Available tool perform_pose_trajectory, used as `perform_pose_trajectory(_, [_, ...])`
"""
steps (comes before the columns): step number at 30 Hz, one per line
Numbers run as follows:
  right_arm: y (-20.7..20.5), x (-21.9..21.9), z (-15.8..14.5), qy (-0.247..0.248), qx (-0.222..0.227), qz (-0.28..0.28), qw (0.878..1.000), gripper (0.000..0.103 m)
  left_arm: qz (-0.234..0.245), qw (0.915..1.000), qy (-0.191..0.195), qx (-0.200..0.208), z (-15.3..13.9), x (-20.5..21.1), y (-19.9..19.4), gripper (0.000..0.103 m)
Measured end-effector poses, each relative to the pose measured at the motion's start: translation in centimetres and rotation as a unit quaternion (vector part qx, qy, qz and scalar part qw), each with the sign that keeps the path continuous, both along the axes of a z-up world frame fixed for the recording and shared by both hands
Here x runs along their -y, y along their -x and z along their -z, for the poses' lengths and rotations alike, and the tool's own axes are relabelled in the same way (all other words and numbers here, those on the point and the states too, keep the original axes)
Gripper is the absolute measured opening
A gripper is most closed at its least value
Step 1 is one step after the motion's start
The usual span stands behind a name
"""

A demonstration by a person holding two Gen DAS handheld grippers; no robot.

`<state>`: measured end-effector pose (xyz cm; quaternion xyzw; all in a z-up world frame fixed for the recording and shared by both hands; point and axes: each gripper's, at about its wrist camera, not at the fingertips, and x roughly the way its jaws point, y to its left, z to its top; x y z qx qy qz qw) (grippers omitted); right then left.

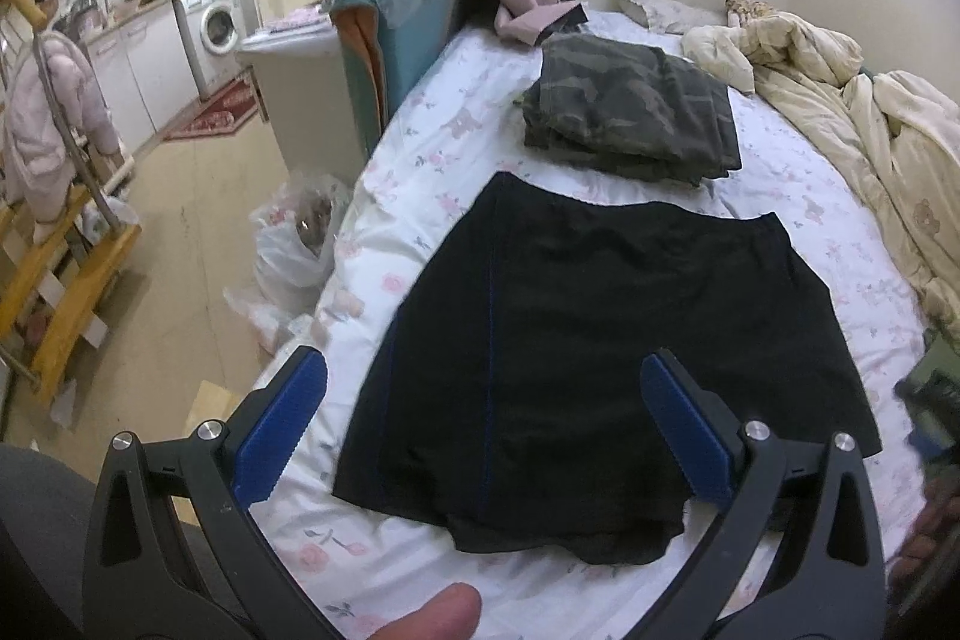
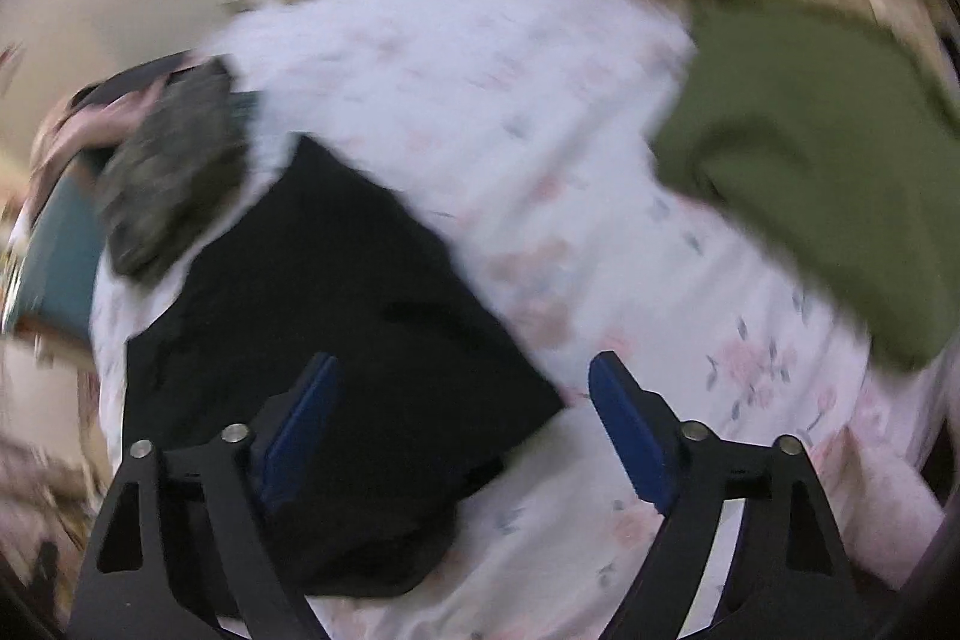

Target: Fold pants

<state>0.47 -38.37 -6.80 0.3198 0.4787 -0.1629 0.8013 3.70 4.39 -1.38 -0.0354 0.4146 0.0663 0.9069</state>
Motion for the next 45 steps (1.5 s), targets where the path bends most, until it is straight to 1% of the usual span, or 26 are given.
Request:
perform_pose_trajectory(2, [0.0, 1.3, 1.6, -0.018, -0.020, 0.021, 0.999, 0.079, -0.001, 1.0000, 0.006, -0.006, 0.0, 0.3, -0.2, 0.103])
perform_pose_trajectory(5, [-0.1, 2.3, 3.4, -0.039, -0.035, 0.043, 0.998, 0.075, 0.005, 0.9997, 0.019, -0.011, 0.1, 0.9, -0.6, 0.103])
perform_pose_trajectory(6, [-0.2, 2.4, 3.8, -0.042, -0.037, 0.042, 0.998, 0.070, 0.010, 0.9997, 0.018, -0.010, 0.1, 1.2, -0.7, 0.103])
perform_pose_trajectory(7, [-0.4, 2.4, 4.2, -0.045, -0.038, 0.039, 0.998, 0.068, 0.013, 0.9997, 0.016, -0.010, 0.0, 1.3, -0.7, 0.103])
perform_pose_trajectory(11, [-0.8, 1.6, 5.2, -0.065, -0.035, 0.012, 0.997, 0.066, 0.023, 0.9996, 0.010, -0.013, 0.3, 2.3, -0.6, 0.103])
perform_pose_trajectory(12, [-1.1, 1.2, 5.3, -0.068, -0.035, 0.002, 0.997, 0.052, 0.025, 0.9995, 0.011, -0.015, 0.4, 2.4, -0.7, 0.103])
perform_pose_trajectory(13, [-1.3, 0.8, 5.5, -0.072, -0.034, -0.013, 0.997, 0.024, 0.028, 0.9994, 0.010, -0.019, 0.6, 2.6, -0.8, 0.103])
perform_pose_trajectory(14, [-1.5, 0.4, 5.5, -0.070, -0.033, -0.024, 0.997, 0.014, 0.029, 0.9993, 0.008, -0.022, 0.8, 2.7, -0.9, 0.103])
perform_pose_trajectory(15, [-1.5, 0.2, 5.3, -0.061, -0.030, -0.028, 0.997, 0.009, 0.030, 0.9992, 0.006, -0.024, 0.9, 2.8, -0.9, 0.103])
perform_pose_trajectory(17, [-0.9, -0.1, 3.8, -0.029, -0.011, -0.020, 0.999, 0.007, 0.034, 0.9989, 0.002, -0.033, 1.2, 3.0, -1.0, 0.103])
perform_pose_trajectory(19, [-0.3, 0.2, 2.0, -0.016, 0.012, -0.013, 1.000, 0.007, 0.045, 0.9975, -0.001, -0.054, 1.7, 3.6, -1.7, 0.103])
perform_pose_trajectory(22, [0.3, 0.2, 0.4, -0.016, 0.038, -0.012, 0.999, 0.007, 0.064, 0.9933, 0.004, -0.096, 2.2, 5.0, -4.0, 0.103])
perform_pose_trajectory(24, [0.6, 0.2, 0.0, -0.019, 0.042, -0.014, 0.999, 0.007, 0.073, 0.9908, 0.003, -0.113, 2.3, 6.3, -6.0, 0.103])
perform_pose_trajectory(28, [0.3, 0.2, 0.4, -0.041, 0.034, -0.005, 0.999, 0.007, 0.123, 0.9793, 0.008, -0.161, 2.9, 11.7, -12.2, 0.102])
perform_pose_trajectory(31, [0.2, -0.3, 0.4, -0.040, 0.034, -0.006, 0.999, 0.007, 0.145, 0.9744, -0.012, -0.171, 3.5, 17.4, -17.7, 0.102])
perform_pose_trajectory(32, [0.3, -0.7, 0.4, -0.038, 0.035, -0.007, 0.999, 0.007, 0.163, 0.9693, -0.014, -0.183, 4.2, 20.0, -19.9, 0.102])
perform_pose_trajectory(33, [0.7, -1.0, 0.4, -0.039, 0.036, -0.010, 0.999, 0.007, 0.179, 0.9645, -0.015, -0.194, 5.0, 21.9, -21.4, 0.099])
perform_pose_trajectory(34, [0.8, -1.5, 0.4, -0.044, 0.036, -0.021, 0.998, 0.007, 0.188, 0.9619, -0.018, -0.198, 5.6, 23.5, -22.7, 0.092])
perform_pose_trajectory(36, [1.2, -2.7, 0.4, -0.042, 0.038, -0.034, 0.998, 0.007, 0.196, 0.9580, -0.029, -0.208, 7.1, 27.0, -25.4, 0.092])
perform_pose_trajectory(38, [1.2, -3.4, 0.4, -0.042, 0.037, -0.043, 0.997, 0.007, 0.200, 0.9532, -0.030, -0.224, 8.9, 30.0, -27.7, 0.091])
perform_pose_trajectory(39, [1.0, -3.4, 0.5, -0.049, 0.038, -0.046, 0.997, 0.007, 0.205, 0.9504, -0.031, -0.232, 9.6, 31.1, -28.5, 0.084])
perform_pose_trajectory(40, [0.8, -3.4, 0.6, -0.051, 0.037, -0.048, 0.997, 0.007, 0.207, 0.9476, -0.038, -0.241, 10.5, 32.4, -29.1, 0.080])
perform_pose_trajectory(42, [0.4, -3.4, 0.5, -0.058, 0.039, -0.047, 0.996, 0.007, 0.208, 0.9421, -0.045, -0.259, 11.9, 34.0, -29.9, 0.078])
perform_pose_trajectory(43, [0.3, -3.4, 0.5, -0.060, 0.041, -0.045, 0.996, 0.007, 0.211, 0.9405, -0.050, -0.261, 12.4, 34.7, -29.9, 0.076])
perform_pose_trajectory(44, [0.3, -3.4, 0.5, -0.061, 0.042, -0.044, 0.996, 0.007, 0.210, 0.9388, -0.074, -0.263, 13.2, 35.7, -29.9, 0.074])
perform_pose_trajectory(45, [0.2, -3.4, 0.4, -0.063, 0.043, -0.042, 0.996, 0.007, 0.208, 0.9372, -0.084, -0.267, 13.8, 36.4, -30.0, 0.066])
